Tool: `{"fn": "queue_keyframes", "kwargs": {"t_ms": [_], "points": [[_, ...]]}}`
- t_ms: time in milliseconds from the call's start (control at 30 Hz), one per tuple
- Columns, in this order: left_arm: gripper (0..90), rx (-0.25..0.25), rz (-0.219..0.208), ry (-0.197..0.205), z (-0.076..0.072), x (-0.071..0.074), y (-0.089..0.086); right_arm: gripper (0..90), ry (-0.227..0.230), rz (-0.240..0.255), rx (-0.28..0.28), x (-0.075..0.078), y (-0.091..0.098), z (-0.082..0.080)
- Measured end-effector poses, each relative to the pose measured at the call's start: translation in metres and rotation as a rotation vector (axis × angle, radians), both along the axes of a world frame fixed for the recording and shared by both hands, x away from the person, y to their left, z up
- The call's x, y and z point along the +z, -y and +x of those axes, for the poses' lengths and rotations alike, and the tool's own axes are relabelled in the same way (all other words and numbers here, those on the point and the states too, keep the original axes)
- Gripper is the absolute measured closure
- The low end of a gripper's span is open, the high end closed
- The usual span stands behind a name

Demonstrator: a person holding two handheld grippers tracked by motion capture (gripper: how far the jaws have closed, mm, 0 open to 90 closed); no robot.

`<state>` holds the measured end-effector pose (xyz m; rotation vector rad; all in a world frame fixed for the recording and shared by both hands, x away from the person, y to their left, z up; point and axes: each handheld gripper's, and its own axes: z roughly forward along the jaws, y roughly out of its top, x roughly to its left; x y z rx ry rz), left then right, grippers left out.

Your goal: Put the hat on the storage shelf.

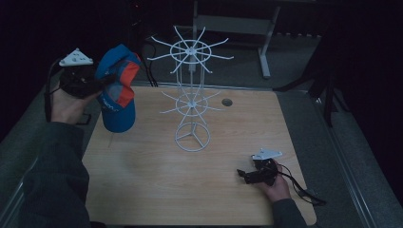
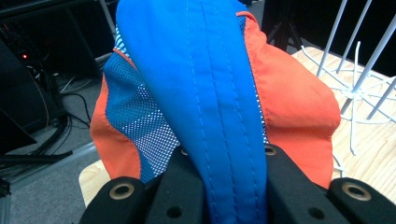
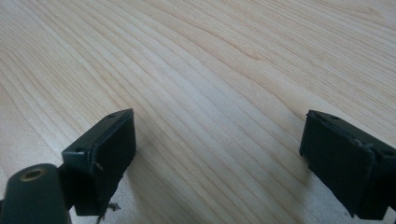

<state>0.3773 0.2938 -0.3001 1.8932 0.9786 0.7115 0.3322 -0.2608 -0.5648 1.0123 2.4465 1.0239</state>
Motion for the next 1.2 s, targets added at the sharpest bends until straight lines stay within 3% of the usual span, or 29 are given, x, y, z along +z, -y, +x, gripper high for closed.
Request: {"fn": "queue_keyframes", "kwargs": {"t_ms": [900, 1200], "points": [[88.0, -0.019, -0.023, 0.061, -0.002, 0.033, 0.004, 10.4, 0.001, -0.001, 0.000, 0.000, 0.000, 0.000], [88.0, -0.027, -0.031, 0.067, -0.001, 0.037, 0.004, 10.4, 0.001, -0.001, 0.001, 0.000, 0.000, 0.000]]}}
